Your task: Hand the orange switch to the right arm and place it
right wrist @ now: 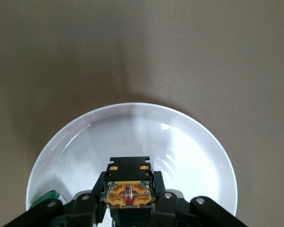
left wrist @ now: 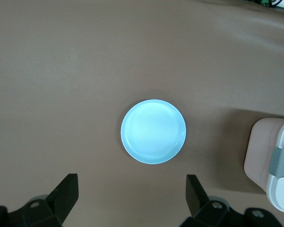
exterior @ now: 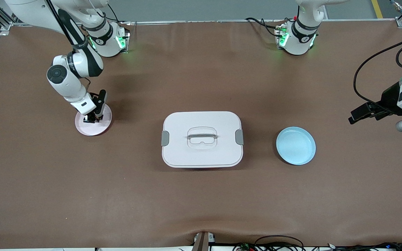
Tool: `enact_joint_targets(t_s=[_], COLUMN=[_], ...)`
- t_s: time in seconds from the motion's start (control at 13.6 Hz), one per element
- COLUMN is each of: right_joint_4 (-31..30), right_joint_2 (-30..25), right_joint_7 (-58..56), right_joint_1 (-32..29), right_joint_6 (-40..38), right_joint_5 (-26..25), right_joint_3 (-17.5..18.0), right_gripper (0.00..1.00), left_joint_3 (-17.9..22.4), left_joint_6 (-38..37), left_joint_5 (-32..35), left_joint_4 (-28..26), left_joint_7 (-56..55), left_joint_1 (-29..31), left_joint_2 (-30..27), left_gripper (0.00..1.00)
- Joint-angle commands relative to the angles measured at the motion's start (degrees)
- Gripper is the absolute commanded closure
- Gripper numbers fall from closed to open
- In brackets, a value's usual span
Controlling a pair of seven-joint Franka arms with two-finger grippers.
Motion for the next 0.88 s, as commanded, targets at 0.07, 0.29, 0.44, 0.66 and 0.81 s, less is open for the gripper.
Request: enact_joint_targets(t_s=[0.07,0.29,0.44,0.66,0.81], right_joint_4=[0.99,1.51,1.78,2.13,2.57], right_joint_2=[1.38,2.43,2.87,3.05,3.14], right_joint_7=[2.03,2.57,2.57,5.03,5.03], right_joint_1=[-1.25,-0.73,-0.81,-1.08,-1.16], right_joint_6=[0.51,1.04,1.21,1.21,1.13], right_joint_5=[-1.99,-1.99,-1.99,-1.99,-2.08], right_joint_3=[0.18,0.18,0.1,0.1,0.1], right_gripper=[1.0,1.0,1.0,0.0,0.0], left_joint_3=[-0.18,-0.18,-0.18,-0.18,-0.09], left_joint_6=[-1.36,-1.45,-1.45,-1.62,-1.62], left_joint_5=[1.2,1.46,1.46,2.42,2.78], left_joint_4=[1.37,1.28,1.28,1.28,1.19], left_joint_7=[-0.28,-0.36,-0.36,-0.98,-1.15], left_joint_1=[0.11,0.11,-0.24,-0.77,-1.39], left_joint_2=[0.4,0.57,0.57,0.66,0.66], left_gripper=[0.0,0.0,0.0,0.0,0.0])
